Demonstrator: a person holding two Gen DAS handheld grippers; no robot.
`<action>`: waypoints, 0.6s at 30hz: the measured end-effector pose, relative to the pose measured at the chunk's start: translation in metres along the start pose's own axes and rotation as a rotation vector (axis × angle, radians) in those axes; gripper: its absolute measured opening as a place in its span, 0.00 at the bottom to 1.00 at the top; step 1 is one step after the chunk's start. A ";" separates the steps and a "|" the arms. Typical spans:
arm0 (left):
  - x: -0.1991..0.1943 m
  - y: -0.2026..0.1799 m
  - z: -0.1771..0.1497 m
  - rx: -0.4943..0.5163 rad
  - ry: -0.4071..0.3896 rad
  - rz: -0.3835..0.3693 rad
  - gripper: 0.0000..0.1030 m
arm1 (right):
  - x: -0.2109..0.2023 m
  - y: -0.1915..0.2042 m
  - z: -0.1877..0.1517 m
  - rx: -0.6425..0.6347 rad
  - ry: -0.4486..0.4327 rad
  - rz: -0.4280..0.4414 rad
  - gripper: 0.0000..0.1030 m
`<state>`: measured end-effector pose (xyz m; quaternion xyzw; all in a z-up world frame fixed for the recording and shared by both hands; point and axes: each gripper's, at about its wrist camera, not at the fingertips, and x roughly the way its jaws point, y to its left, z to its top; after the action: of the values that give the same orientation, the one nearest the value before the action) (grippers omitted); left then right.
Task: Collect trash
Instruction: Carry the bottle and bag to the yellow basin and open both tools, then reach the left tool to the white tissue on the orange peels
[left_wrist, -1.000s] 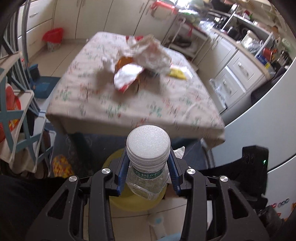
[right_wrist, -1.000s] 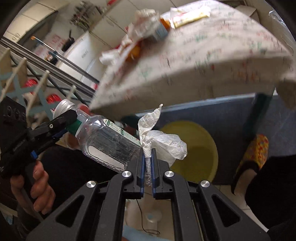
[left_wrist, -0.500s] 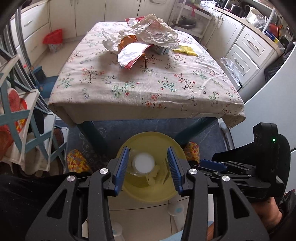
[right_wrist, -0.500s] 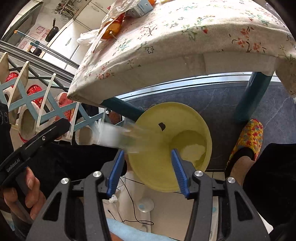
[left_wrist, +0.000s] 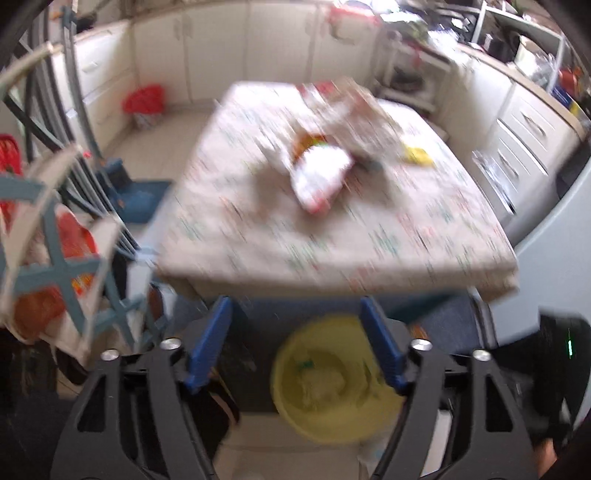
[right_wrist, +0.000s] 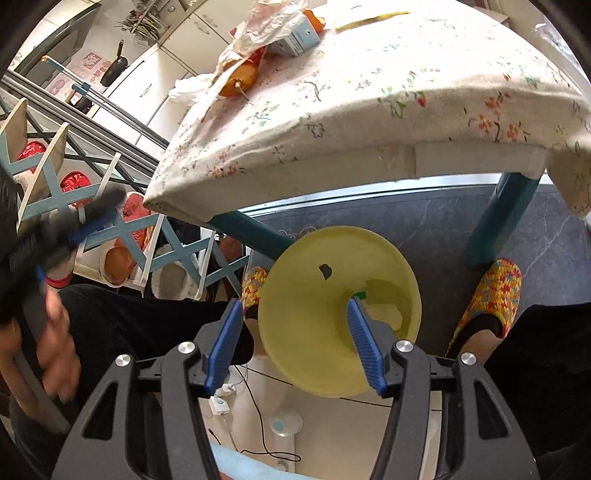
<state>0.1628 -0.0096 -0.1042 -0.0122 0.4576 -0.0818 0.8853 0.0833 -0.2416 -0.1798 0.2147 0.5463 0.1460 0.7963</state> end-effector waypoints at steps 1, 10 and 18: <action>0.002 0.004 0.011 -0.002 -0.025 0.029 0.77 | 0.001 0.000 0.000 -0.001 -0.002 0.002 0.56; 0.080 0.026 0.117 -0.002 -0.033 0.078 0.80 | 0.009 -0.005 0.005 0.036 0.011 0.012 0.56; 0.171 0.020 0.155 0.057 0.066 0.028 0.80 | 0.025 -0.012 0.014 0.088 0.048 0.016 0.57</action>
<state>0.3884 -0.0244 -0.1545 0.0221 0.4843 -0.0826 0.8707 0.1050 -0.2428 -0.2017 0.2505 0.5692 0.1334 0.7717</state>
